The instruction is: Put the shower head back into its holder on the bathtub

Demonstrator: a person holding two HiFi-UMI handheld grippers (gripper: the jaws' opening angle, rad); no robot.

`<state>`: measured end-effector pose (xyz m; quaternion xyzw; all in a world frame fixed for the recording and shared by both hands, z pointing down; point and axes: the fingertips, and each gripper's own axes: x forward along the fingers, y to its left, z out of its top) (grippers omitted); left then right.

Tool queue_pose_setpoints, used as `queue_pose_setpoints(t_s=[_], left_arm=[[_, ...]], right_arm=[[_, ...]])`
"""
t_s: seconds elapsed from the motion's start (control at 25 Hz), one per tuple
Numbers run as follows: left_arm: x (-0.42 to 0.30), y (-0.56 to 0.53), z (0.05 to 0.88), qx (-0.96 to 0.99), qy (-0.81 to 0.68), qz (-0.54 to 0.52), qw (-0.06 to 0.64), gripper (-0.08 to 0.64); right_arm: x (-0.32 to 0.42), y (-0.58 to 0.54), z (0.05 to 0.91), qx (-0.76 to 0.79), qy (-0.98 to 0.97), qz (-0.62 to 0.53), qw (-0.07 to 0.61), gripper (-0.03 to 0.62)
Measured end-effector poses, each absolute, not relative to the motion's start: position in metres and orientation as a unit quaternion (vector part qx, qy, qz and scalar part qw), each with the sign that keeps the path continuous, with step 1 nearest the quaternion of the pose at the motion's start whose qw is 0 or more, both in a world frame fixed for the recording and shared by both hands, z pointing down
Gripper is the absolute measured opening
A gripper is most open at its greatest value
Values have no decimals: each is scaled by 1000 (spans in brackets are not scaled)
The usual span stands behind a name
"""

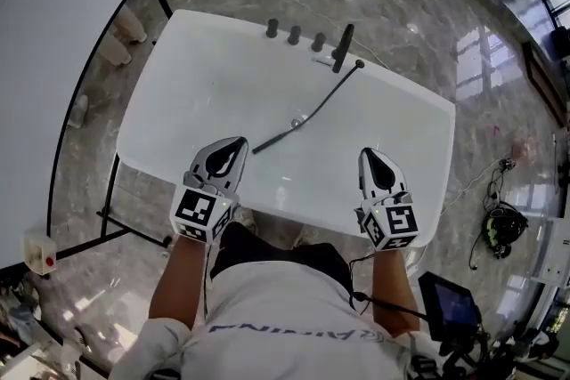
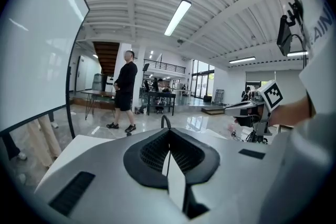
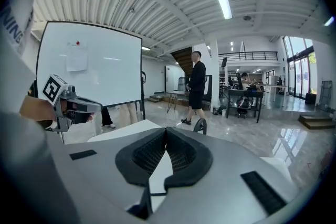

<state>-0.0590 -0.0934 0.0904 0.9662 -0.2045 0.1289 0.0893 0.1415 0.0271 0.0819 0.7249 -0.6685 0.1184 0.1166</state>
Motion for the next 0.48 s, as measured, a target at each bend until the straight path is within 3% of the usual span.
queue_pose_setpoints(t_s=[0.48], left_arm=[[-49, -144, 220, 939, -263, 183, 125, 17]], right_arm=[[138, -48, 219, 610, -759, 130, 186, 11]])
